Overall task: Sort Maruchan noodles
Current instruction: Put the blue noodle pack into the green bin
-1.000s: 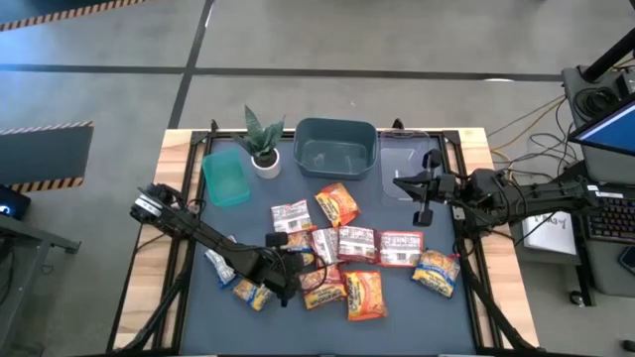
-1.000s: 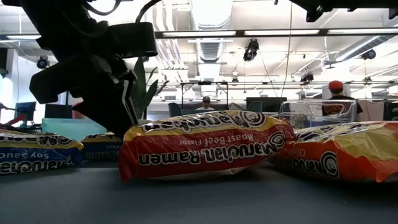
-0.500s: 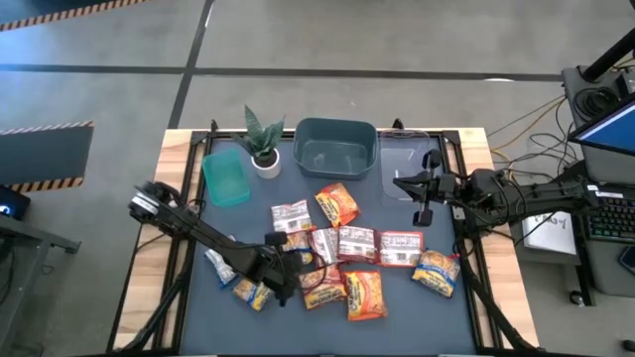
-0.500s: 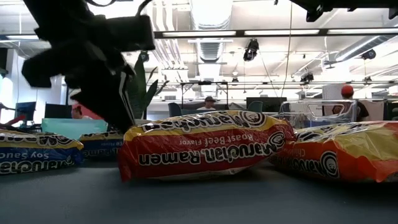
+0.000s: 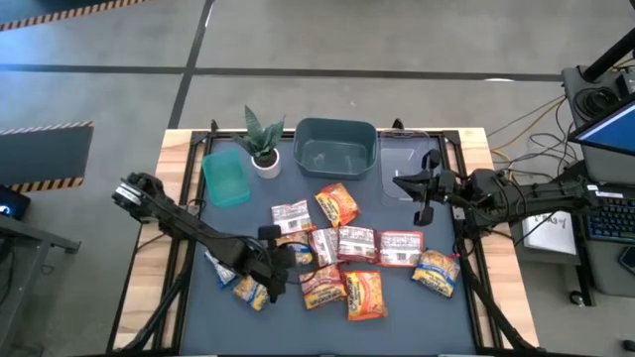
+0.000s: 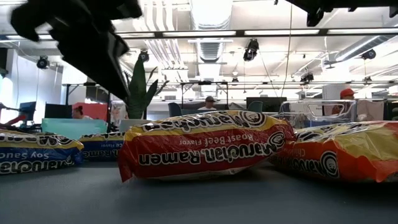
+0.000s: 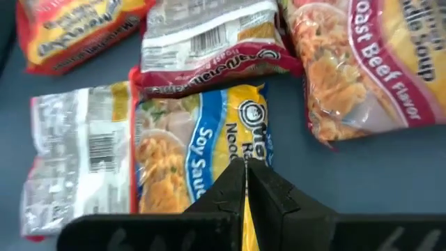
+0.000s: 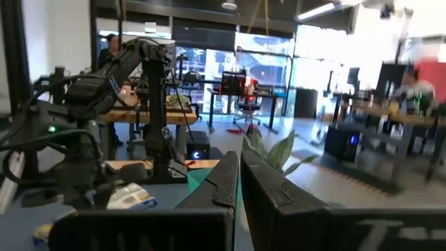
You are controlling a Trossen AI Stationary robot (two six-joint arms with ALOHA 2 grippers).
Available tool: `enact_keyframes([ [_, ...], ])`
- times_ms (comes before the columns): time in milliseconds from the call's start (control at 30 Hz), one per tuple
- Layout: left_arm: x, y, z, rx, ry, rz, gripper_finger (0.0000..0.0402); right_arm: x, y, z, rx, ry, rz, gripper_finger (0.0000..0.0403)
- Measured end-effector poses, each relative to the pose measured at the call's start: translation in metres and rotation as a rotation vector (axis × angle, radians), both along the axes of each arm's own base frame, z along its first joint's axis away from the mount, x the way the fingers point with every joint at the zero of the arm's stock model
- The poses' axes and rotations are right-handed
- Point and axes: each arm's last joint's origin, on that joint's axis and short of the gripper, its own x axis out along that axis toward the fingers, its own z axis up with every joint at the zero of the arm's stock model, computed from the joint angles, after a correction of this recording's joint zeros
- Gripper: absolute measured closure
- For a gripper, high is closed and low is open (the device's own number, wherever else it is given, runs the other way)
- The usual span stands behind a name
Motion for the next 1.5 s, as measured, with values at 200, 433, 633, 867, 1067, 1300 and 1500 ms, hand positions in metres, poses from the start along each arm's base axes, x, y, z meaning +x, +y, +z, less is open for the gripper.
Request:
enact_keyframes([
  [200, -0.042, 0.016, -0.004, -0.209, -0.139, 0.203, 0.0401, 0.011, 0.000, 0.009, 0.118, 0.024, 0.001, 0.0394],
  [433, -0.076, 0.037, -0.029, -0.726, -0.351, 0.725, 0.0401, 0.043, 0.001, 0.007, 0.173, 0.186, -0.002, 0.0394],
  [633, -0.081, 0.041, -0.042, -0.851, -0.400, 0.828, 0.0368, 0.064, 0.002, 0.011, 0.177, 0.291, -0.014, 0.0394],
  [867, -0.085, 0.045, -0.051, -0.856, -0.393, 0.889, 0.0258, 0.093, 0.006, -0.007, 0.249, 0.429, 0.008, 0.0394],
  [1067, -0.082, 0.044, -0.061, -0.800, -0.386, 0.914, 0.0157, 0.121, 0.009, -0.021, 0.265, 0.515, 0.000, 0.0394],
  [1300, -0.072, 0.039, -0.075, -0.749, -0.361, 0.918, 0.0115, 0.164, 0.018, -0.035, 0.279, 0.612, 0.108, 0.0394],
  [1500, -0.066, 0.036, -0.074, -0.734, -0.366, 0.899, 0.0121, 0.198, 0.028, -0.052, 0.281, 0.720, 0.134, 0.0394],
])
